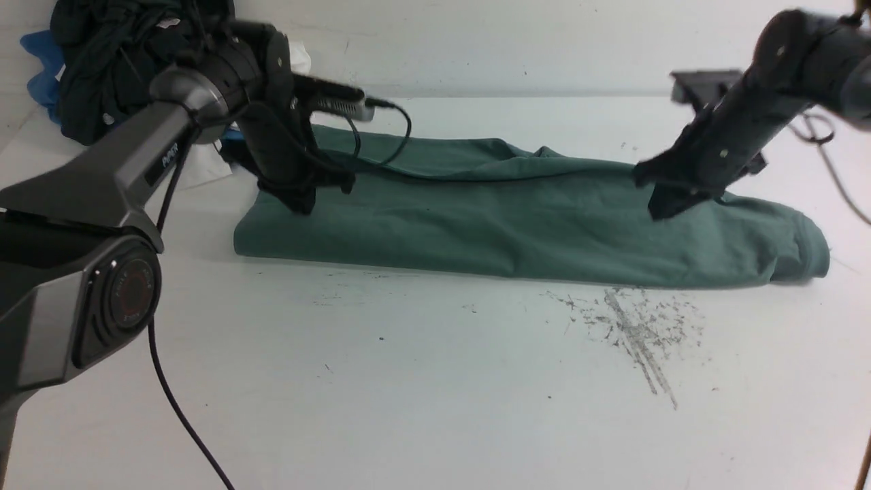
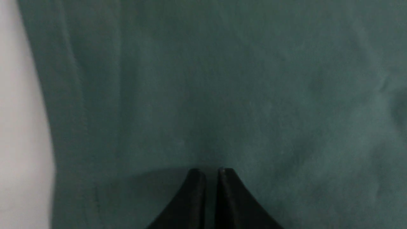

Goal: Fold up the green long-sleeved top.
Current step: Use both arms to drag the lower edge of the fabric forward and fold it over the upper edge

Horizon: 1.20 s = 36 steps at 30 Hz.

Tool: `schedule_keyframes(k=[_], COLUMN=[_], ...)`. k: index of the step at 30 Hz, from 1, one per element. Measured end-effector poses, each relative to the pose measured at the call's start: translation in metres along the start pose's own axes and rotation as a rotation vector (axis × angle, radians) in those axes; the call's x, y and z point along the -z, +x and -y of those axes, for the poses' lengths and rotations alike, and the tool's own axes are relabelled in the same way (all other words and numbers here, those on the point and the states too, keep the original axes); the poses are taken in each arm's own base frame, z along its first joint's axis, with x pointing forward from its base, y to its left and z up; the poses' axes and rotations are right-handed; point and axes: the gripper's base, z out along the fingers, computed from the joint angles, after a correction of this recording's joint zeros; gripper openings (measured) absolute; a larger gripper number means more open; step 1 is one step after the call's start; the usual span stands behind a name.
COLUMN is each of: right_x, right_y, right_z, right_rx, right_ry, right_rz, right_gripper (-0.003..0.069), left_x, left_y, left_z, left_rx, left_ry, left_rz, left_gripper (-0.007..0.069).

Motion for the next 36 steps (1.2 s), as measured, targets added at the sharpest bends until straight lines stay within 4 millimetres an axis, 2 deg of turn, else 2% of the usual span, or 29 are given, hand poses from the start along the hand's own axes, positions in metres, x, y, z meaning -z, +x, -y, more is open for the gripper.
schedule_keyframes(k=[2,10,13,16,17,18,21,23,25,28,30,31,32,33,35,36], right_x=[-0.02,-0.016,-0.014,-0.01,-0.01,-0.009,0.0,0.006,0.017,0.031,0.038,0.037,0.037,0.034,0.026,0.016], right_y=[0.009,0.012,0.014,0.022,0.023,0.029,0.037,0.041,0.04,0.036,0.034,0.032,0.031,0.029,0.026,0.025], right_z=[0.002,0.001,0.002,0.002,0.002,0.001,-0.003,-0.007,-0.011,-0.019,-0.026,-0.029,-0.03,-0.033,-0.037,-0.041], right_rx=[-0.003,-0.009,0.001,0.012,0.012,0.01,0.009,0.01,0.011,0.02,0.021,0.019,0.019,0.018,0.019,0.03], right_ry=[-0.02,-0.038,-0.019,0.009,0.009,0.011,0.008,0.005,0.002,-0.005,-0.021,-0.032,-0.033,-0.041,-0.049,-0.057], right_rz=[-0.074,-0.098,-0.11,-0.139,-0.141,-0.161,-0.177,-0.178,-0.158,-0.122,-0.099,-0.083,-0.079,-0.061,-0.042,-0.039], right_gripper=[-0.0003,-0.0012,-0.0014,-0.0014,-0.0014,-0.0014,-0.0014,-0.0014,-0.0014,-0.0014,-0.0014,-0.0014,-0.0014,-0.0014,-0.0014,-0.0014], left_x=[-0.004,0.0,0.003,0.013,0.011,0.016,0.027,0.039,0.056,0.078,0.081,0.077,0.075,0.067,0.05,0.032], left_y=[0.002,0.012,0.032,0.057,0.059,0.073,0.086,0.083,0.072,0.05,0.04,0.033,0.033,0.028,0.024,0.022], left_z=[0.0,0.003,0.006,0.011,0.011,0.012,0.014,0.015,0.021,0.039,0.057,0.07,0.072,0.088,0.101,0.116], left_rx=[-0.009,-0.059,-0.06,-0.089,-0.088,-0.102,-0.105,-0.094,-0.072,-0.111,-0.16,-0.19,-0.196,-0.228,-0.258,-0.288], left_ry=[0.002,0.03,0.053,0.083,0.086,0.098,0.112,0.118,0.155,0.231,0.286,0.316,0.322,0.343,0.349,0.345], left_rz=[-0.027,-0.068,-0.129,-0.197,-0.209,-0.25,-0.293,-0.257,-0.164,-0.002,0.051,0.076,0.072,0.086,0.089,0.085], left_gripper=[0.0001,-0.0007,-0.0007,-0.0007,-0.0007,-0.0007,-0.0007,-0.0007,-0.0007,-0.0007,-0.0007,-0.0007,-0.0007,-0.0007,-0.0007,-0.0007])
